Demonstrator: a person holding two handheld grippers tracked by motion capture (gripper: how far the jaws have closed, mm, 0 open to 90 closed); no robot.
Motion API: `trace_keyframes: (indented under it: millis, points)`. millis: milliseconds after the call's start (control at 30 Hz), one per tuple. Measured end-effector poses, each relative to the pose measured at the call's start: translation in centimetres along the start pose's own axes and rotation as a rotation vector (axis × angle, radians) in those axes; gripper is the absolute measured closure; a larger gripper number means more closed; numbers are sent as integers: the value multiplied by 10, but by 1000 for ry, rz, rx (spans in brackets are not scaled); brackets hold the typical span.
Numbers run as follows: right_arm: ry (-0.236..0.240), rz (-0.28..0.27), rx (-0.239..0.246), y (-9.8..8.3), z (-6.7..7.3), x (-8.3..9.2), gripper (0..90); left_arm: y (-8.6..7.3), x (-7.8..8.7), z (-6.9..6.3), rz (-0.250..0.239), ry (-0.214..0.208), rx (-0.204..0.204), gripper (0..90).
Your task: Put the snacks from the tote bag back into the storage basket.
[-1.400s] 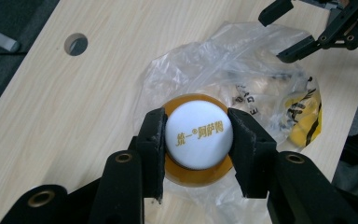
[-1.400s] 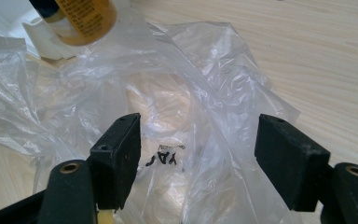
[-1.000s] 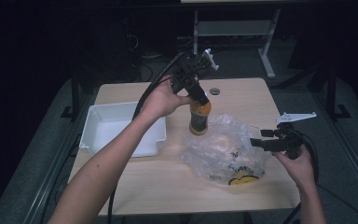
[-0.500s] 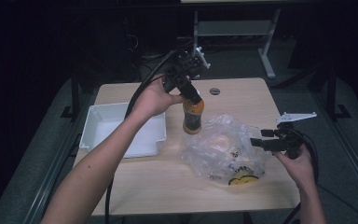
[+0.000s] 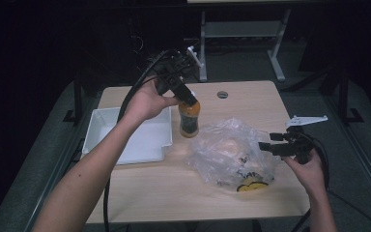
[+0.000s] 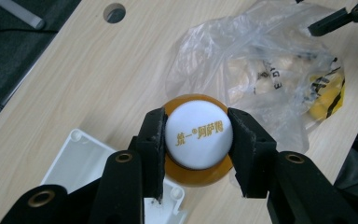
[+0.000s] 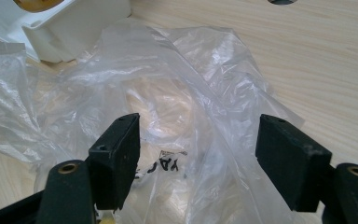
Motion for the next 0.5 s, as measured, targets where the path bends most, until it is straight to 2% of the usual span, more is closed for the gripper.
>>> trace_keyframes:
  millis: [500]
  points:
    - [-7, -8, 4, 1, 3, 2, 304, -25, 13, 12, 8, 35, 48, 595]
Point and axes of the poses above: each handheld gripper's, and its own axes: x roughly backward along the jaws, y roughly out of its top, z roughly to its left, the point moved 5 cm from there along -x, roughly forward along the jaws, and after that the axes turned 13 degrees about -x, right-handed, at the moved point
